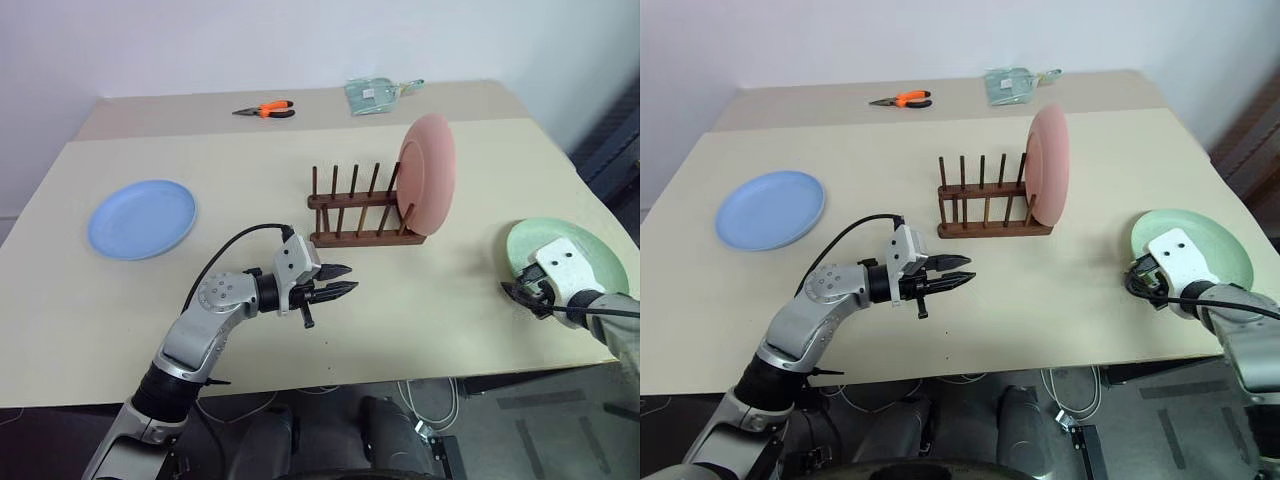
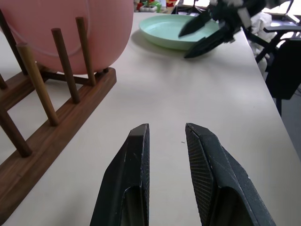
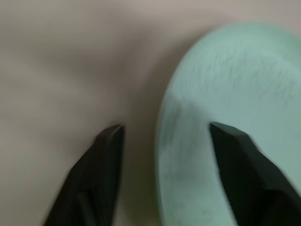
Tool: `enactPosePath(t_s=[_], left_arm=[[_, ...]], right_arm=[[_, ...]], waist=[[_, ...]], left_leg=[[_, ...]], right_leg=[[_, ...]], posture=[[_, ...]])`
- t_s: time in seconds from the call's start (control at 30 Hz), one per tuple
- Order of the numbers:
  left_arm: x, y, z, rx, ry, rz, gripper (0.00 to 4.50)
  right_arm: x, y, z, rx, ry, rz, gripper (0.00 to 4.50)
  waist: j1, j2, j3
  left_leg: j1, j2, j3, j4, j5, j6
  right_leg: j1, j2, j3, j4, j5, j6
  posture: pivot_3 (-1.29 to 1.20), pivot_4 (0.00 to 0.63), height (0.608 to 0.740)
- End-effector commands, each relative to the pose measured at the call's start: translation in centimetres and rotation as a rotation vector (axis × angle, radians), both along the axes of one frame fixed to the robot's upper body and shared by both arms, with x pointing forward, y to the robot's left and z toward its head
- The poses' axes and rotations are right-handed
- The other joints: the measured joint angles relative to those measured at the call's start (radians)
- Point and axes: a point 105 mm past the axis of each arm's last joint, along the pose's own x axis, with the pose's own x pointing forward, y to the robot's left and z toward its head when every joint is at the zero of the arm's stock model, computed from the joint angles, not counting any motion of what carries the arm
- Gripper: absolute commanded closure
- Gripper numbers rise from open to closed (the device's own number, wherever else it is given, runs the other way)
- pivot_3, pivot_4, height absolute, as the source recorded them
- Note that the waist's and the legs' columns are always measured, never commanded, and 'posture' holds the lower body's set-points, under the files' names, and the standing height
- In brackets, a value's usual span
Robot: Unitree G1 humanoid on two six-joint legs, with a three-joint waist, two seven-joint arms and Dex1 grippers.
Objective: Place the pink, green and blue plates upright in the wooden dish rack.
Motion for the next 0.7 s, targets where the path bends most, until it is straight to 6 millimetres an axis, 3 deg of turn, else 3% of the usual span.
enactPosePath(t_s=[0.03,0.07,0.1,0.13,0.2,0.27,0.3,0.37,0.43,0.5,0.6,0.7], left_arm=[[-0.3,-0.3,0.7,-0.012,-0.033,-0.018,3.32],[-0.3,-0.3,0.7,-0.012,-0.034,-0.016,3.32],[-0.3,-0.3,0.6,-0.011,-0.034,-0.015,3.32],[-0.4,-0.2,0.6,-0.010,-0.034,-0.012,3.32],[-0.4,-0.1,0.6,-0.011,-0.033,-0.001,3.32],[-0.3,0.2,0.6,-0.011,-0.033,0.009,3.32],[-0.3,0.2,0.6,-0.010,-0.033,0.012,3.32],[-0.1,0.5,0.6,-0.009,-0.033,0.024,3.32],[0.1,0.8,0.6,-0.008,-0.034,0.033,3.32],[0.2,1.0,0.6,-0.008,-0.035,0.039,3.32],[0.4,1.3,0.7,-0.012,-0.034,0.048,3.32],[0.5,1.8,0.9,-0.017,-0.033,0.061,3.32]], right_arm=[[0.5,-1.1,0.6,-0.053,-0.026,-0.031,3.75],[0.6,-1.2,0.7,-0.058,-0.030,-0.030,4.24],[0.7,-1.3,0.8,-0.059,-0.033,-0.028,4.45],[0.9,-1.3,1.1,-0.060,-0.047,-0.030,4.45],[2.1,-1.0,3.7,-0.103,-0.164,0.000,4.45],[3.5,0.0,8.3,-0.152,-0.371,0.058,4.45],[3.8,0.3,9.5,-0.154,-0.427,0.070,4.45],[4.6,3.0,15.8,0.042,-0.663,0.129,4.45],[4.1,6.4,22.2,0.313,-0.871,0.243,4.45],[2.8,9.6,26.3,0.551,-0.953,0.399,4.45],[1.0,13.3,28.8,0.803,-0.914,0.606,4.45],[0.1,17.6,28.5,1.021,-0.762,0.761,4.45]], waist=[[0.003,0.000,0.000],[0.003,0.000,0.000],[0.003,-0.001,0.000],[0.002,-0.002,0.000],[0.000,-0.002,0.000],[-0.007,0.000,0.001],[-0.009,0.001,0.002],[-0.011,0.001,0.002],[-0.015,0.004,0.004],[-0.007,0.005,0.004],[0.017,-0.001,0.001],[0.022,-0.003,0.000]], left_leg=[[0.000,0.000,0.000,0.000,0.000,0.000],[0.000,0.000,0.000,0.000,0.000,0.000],[0.000,0.000,0.000,0.000,0.000,0.000],[0.000,0.000,0.000,0.000,0.000,0.000],[0.000,0.000,-0.001,0.000,0.000,0.000],[0.000,0.000,-0.001,0.000,0.000,0.000],[0.000,0.000,0.000,0.000,0.000,0.000],[0.001,0.000,0.000,-0.001,0.000,0.000],[0.001,0.001,0.000,-0.001,0.000,0.000],[0.000,0.001,-0.001,-0.001,0.000,0.000],[-0.002,0.001,-0.010,-0.003,0.000,0.000],[-0.003,0.000,-0.012,-0.002,0.000,0.000]], right_leg=[[0.000,0.000,0.000,0.000,0.000,0.000],[0.000,0.000,0.000,0.000,0.000,0.000],[0.000,0.000,0.000,0.000,0.000,0.000],[0.001,0.000,0.000,0.000,0.000,0.000],[0.001,0.000,-0.001,0.000,0.000,0.000],[0.000,0.000,0.000,0.000,0.000,0.000],[0.000,0.000,0.000,0.000,0.000,0.000],[0.000,0.000,0.000,0.001,0.000,0.000],[-0.001,0.001,0.000,0.001,0.001,0.000],[-0.002,0.001,0.000,0.002,0.002,0.002],[-0.001,0.003,-0.008,0.001,0.004,0.000],[0.000,0.000,-0.008,-0.001,0.003,-0.002]], posture=[[0.00,0.150,0.740],[0.00,0.150,0.740],[0.00,0.150,0.740],[0.00,0.150,0.740],[0.00,0.150,0.740],[0.00,0.150,0.740],[0.00,0.150,0.740],[0.00,0.150,0.740],[0.00,0.150,0.740],[0.00,0.150,0.740],[0.00,0.150,0.740],[0.00,0.150,0.740]])
